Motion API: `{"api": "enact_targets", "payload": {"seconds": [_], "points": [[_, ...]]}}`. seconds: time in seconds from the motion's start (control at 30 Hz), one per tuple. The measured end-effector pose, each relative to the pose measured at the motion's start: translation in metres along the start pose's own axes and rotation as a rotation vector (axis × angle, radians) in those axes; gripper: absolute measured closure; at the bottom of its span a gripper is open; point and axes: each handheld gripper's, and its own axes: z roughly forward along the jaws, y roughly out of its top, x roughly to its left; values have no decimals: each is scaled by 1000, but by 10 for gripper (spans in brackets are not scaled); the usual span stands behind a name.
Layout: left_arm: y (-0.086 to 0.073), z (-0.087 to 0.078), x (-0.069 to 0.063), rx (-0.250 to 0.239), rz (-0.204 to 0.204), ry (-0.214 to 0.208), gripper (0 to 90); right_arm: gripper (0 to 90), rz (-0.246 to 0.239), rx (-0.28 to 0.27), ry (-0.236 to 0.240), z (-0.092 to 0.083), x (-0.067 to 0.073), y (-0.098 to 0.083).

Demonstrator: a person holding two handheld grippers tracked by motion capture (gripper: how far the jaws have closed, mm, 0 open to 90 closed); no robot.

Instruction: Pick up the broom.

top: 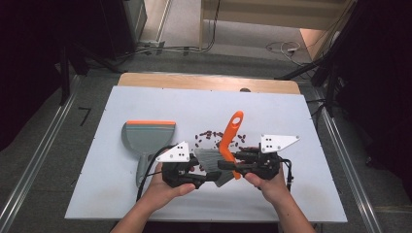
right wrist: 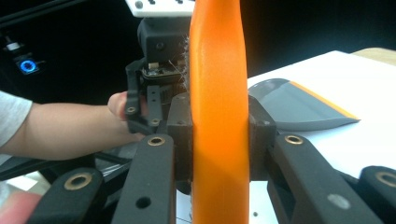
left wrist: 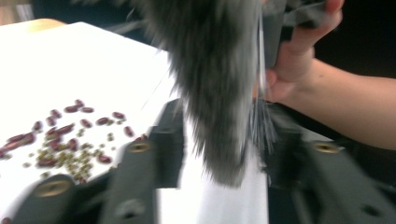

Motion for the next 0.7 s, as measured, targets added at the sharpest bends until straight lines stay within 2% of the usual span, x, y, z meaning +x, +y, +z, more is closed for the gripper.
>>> {"api": "enact_targets", "payload": {"seconds": [0.03, 0.13, 0.17, 0.33, 0.53, 0.7], "points": [[-1, -1, 0, -1, -3, 17, 487, 685, 0, 0, 0, 0, 0, 0], [-3, -5, 0, 2, -1, 65, 368, 686, 19, -14, -36, -6, -2, 1], [-4, -6, 0, -1, -7, 79, 310, 686, 24, -14, -58, -9, -2, 2], [-8, -13, 4, -13, -41, 147, 138, 686, 34, -17, -124, -15, -5, 3], [-9, -27, 7, -47, -53, 221, 46, 686, 53, -13, -220, -22, -9, 3], [-11, -38, 12, -52, -55, 249, 0, 686, 71, 3, -311, -27, -11, 3]]}}
